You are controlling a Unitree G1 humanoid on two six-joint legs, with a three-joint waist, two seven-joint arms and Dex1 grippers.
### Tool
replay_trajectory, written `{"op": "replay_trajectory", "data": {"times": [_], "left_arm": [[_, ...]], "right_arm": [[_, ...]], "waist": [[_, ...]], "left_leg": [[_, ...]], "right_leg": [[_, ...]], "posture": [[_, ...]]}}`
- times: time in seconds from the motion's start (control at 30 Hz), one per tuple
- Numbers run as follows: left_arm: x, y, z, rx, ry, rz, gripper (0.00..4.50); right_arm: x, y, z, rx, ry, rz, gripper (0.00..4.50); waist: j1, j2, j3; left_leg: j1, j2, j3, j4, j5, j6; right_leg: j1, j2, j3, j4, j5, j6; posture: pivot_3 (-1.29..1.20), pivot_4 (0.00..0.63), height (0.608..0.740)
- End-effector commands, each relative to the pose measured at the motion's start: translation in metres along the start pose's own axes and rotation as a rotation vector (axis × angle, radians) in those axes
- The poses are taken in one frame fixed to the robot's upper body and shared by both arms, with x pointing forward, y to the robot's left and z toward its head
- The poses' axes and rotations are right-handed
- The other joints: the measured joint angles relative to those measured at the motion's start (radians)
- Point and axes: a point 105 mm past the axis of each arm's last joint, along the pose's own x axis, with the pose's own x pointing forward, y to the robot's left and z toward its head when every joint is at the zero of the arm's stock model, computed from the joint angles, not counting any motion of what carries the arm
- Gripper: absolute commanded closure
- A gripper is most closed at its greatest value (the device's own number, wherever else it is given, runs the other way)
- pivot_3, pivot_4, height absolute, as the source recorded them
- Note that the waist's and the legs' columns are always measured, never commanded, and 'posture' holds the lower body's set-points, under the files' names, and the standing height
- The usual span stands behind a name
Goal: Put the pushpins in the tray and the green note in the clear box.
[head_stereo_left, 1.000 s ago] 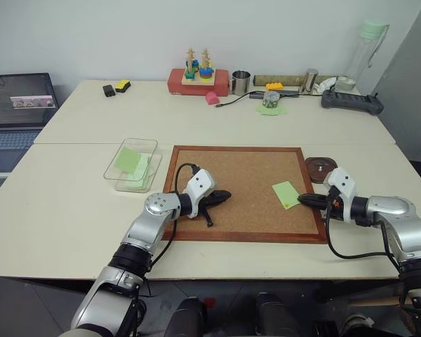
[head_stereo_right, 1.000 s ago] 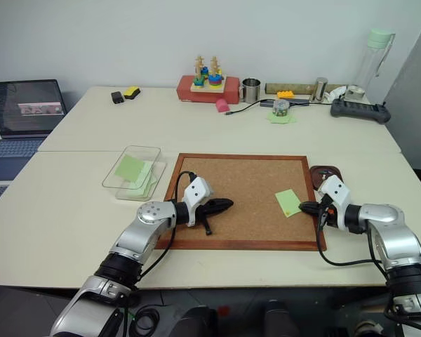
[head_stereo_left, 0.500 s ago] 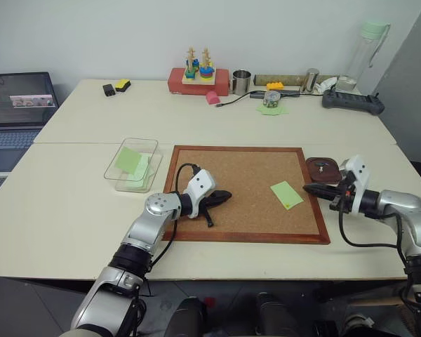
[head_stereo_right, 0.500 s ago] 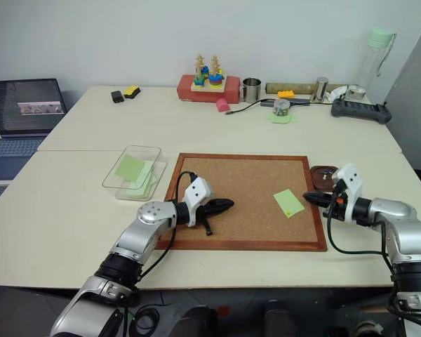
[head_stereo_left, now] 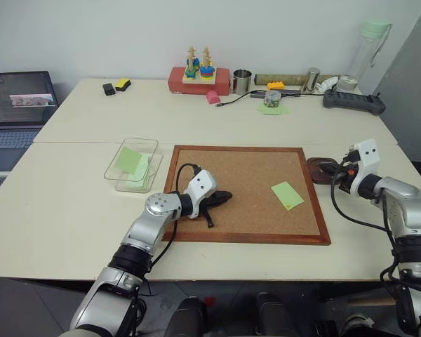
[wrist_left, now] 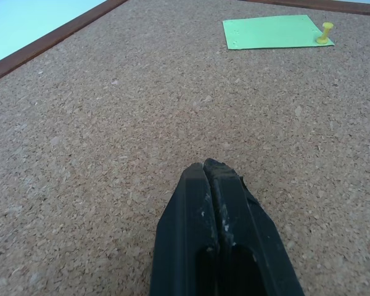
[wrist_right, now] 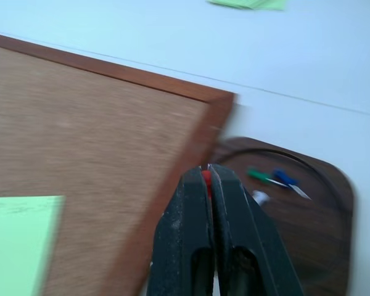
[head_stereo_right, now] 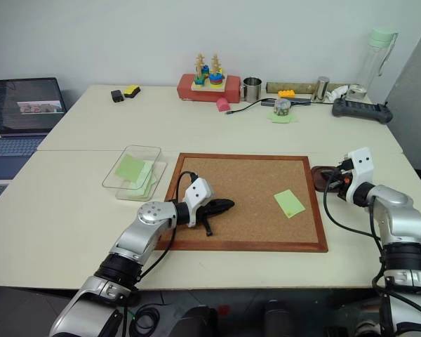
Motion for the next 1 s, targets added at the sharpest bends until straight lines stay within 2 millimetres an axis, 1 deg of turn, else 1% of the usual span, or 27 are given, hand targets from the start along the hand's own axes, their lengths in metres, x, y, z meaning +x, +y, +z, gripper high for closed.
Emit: {"op": "replay_trajectory", "data": {"times": [0.03, 0.07, 0.1, 0.2, 0.23, 0.27, 0.37, 0.43, 0.47, 0.5, 0.53, 0.6, 0.63, 0.7, 0.8, 0.87, 0.93, 1.0], "left_arm": [[-0.005, -0.003, -0.029, -0.028, 0.113, 0.007, 4.50], [-0.006, -0.003, -0.030, -0.028, 0.114, 0.007, 4.50], [-0.006, -0.003, -0.030, -0.027, 0.116, 0.008, 4.50], [-0.006, -0.003, -0.031, -0.026, 0.118, 0.008, 4.50], [-0.007, -0.003, -0.031, -0.025, 0.119, 0.008, 4.50], [-0.007, -0.003, -0.031, -0.025, 0.120, 0.007, 4.50], [-0.007, -0.003, -0.032, -0.024, 0.121, 0.006, 4.50], [-0.006, -0.003, -0.032, -0.022, 0.121, 0.005, 4.50], [-0.006, -0.003, -0.032, -0.022, 0.122, 0.005, 4.50], [-0.006, -0.003, -0.032, -0.021, 0.122, 0.004, 4.50], [-0.006, -0.004, -0.032, -0.021, 0.122, 0.003, 4.50], [-0.006, -0.004, -0.032, -0.020, 0.122, 0.002, 4.50], [-0.006, -0.004, -0.032, -0.020, 0.122, 0.002, 4.50], [-0.006, -0.004, -0.032, -0.020, 0.122, 0.001, 4.50], [-0.005, -0.003, -0.031, -0.018, 0.123, -0.001, 4.50], [-0.005, -0.003, -0.031, -0.017, 0.123, -0.001, 4.50], [-0.005, -0.003, -0.032, -0.016, 0.125, 0.000, 4.50], [-0.005, -0.003, -0.032, -0.015, 0.126, 0.001, 4.50]], "right_arm": [[0.005, -0.014, 0.005, -0.017, -0.016, -0.094, 4.27], [0.005, -0.015, 0.004, -0.013, -0.012, -0.099, 4.05], [0.006, -0.016, 0.003, -0.006, -0.011, -0.103, 3.95], [0.006, -0.017, 0.003, 0.004, -0.021, -0.102, 3.27], [0.005, -0.016, 0.005, 0.004, -0.026, -0.098, 2.98], [0.005, -0.015, 0.006, 0.007, -0.035, -0.091, 2.88], [0.002, -0.013, 0.013, 0.010, -0.068, -0.066, 2.32], [-0.001, -0.009, 0.019, 0.014, -0.096, -0.038, 1.97], [-0.004, -0.008, 0.022, 0.010, -0.109, -0.023, 1.70], [-0.007, -0.008, 0.024, -0.002, -0.119, -0.013, 1.58], [-0.010, -0.007, 0.028, -0.019, -0.131, -0.001, 1.36], [-0.015, -0.001, 0.032, -0.056, -0.144, 0.042, 1.36], [-0.018, 0.005, 0.035, -0.087, -0.149, 0.080, 1.36], [-0.024, 0.028, 0.033, -0.175, -0.130, 0.201, 1.36], [-0.036, 0.066, 0.018, -0.245, -0.057, 0.407, 1.36], [-0.043, 0.085, 0.003, -0.291, 0.002, 0.510, 1.36], [-0.046, 0.095, -0.007, -0.308, 0.034, 0.556, 1.36], [-0.043, 0.101, -0.013, -0.298, 0.046, 0.568, 1.36]], "waist": [[0.000, 0.000, 0.000], [0.000, 0.000, 0.000], [0.000, 0.000, 0.000], [0.000, 0.000, 0.000], [0.000, 0.000, 0.000], [-0.001, 0.000, 0.000], [-0.001, 0.000, 0.000], [-0.001, 0.000, 0.000], [-0.001, 0.000, 0.000], [-0.001, 0.000, 0.000], [-0.001, 0.000, 0.000], [-0.001, 0.000, 0.000], [-0.001, 0.000, 0.000], [-0.001, 0.000, 0.000], [-0.001, 0.000, 0.000], [0.000, 0.000, 0.000], [0.000, 0.000, 0.000], [0.000, 0.000, 0.000]], "left_leg": [[0.000, 0.000, 0.000, 0.000, 0.000, 0.000], [0.000, 0.000, 0.000, 0.000, 0.000, 0.000], [0.000, 0.000, 0.000, 0.000, 0.000, 0.000], [0.000, 0.000, 0.000, -0.001, 0.000, 0.000], [0.000, 0.000, 0.000, -0.001, 0.000, 0.000], [0.000, 0.000, 0.000, -0.001, 0.000, 0.000], [0.000, 0.000, 0.000, -0.001, 0.000, 0.000], [0.000, 0.000, 0.000, -0.001, 0.000, 0.000], [0.000, 0.000, 0.000, -0.001, 0.000, 0.000], [0.000, 0.000, 0.000, -0.001, 0.000, 0.000], [0.000, 0.000, 0.000, -0.001, 0.000, 0.000], [0.000, 0.000, 0.000, -0.001, 0.000, 0.000], [0.000, 0.000, 0.000, -0.001, 0.000, 0.000], [0.000, 0.000, 0.000, -0.001, 0.000, 0.000], [0.001, 0.000, 0.000, -0.003, 0.000, 0.000], [0.001, 0.000, 0.000, -0.003, 0.000, 0.000], [0.001, 0.001, -0.001, -0.003, 0.000, 0.000], [0.001, 0.000, 0.000, -0.003, 0.000, 0.000]], "right_leg": [[0.000, 0.000, 0.000, 0.000, 0.000, 0.000], [0.000, 0.000, 0.000, 0.000, 0.000, 0.000], [0.000, 0.000, 0.000, 0.000, 0.000, 0.000], [0.000, 0.000, 0.000, 0.000, 0.000, 0.000], [0.000, 0.000, 0.000, 0.000, 0.000, 0.000], [0.000, 0.000, 0.000, 0.000, 0.000, 0.000], [0.000, 0.000, 0.000, 0.000, 0.000, 0.000], [0.000, 0.000, 0.000, 0.000, 0.000, 0.000], [0.000, 0.000, 0.000, 0.000, 0.000, 0.000], [0.000, 0.000, 0.000, 0.000, 0.000, 0.000], [0.000, 0.000, 0.000, 0.000, 0.000, 0.000], [0.000, 0.000, 0.000, 0.000, 0.000, 0.000], [0.000, 0.000, 0.000, 0.000, 0.000, 0.000], [0.000, 0.000, 0.000, -0.001, 0.000, 0.000], [0.000, 0.000, 0.000, -0.001, 0.000, 0.000], [0.000, 0.000, 0.000, -0.001, 0.000, 0.000], [0.000, 0.000, -0.001, -0.001, 0.000, 0.000], [0.000, 0.000, 0.000, -0.001, 0.000, 0.000]], "posture": [[0.00, 0.150, 0.740], [0.00, 0.150, 0.740], [0.00, 0.150, 0.740], [0.00, 0.150, 0.740], [0.00, 0.150, 0.740], [0.00, 0.150, 0.740], [0.00, 0.150, 0.740], [0.00, 0.150, 0.740], [0.00, 0.150, 0.740], [0.00, 0.150, 0.740], [0.00, 0.150, 0.740], [0.00, 0.150, 0.740], [0.00, 0.150, 0.740], [0.00, 0.150, 0.740], [0.00, 0.150, 0.740], [0.00, 0.150, 0.740], [0.00, 0.150, 0.740], [0.00, 0.150, 0.740]]}}
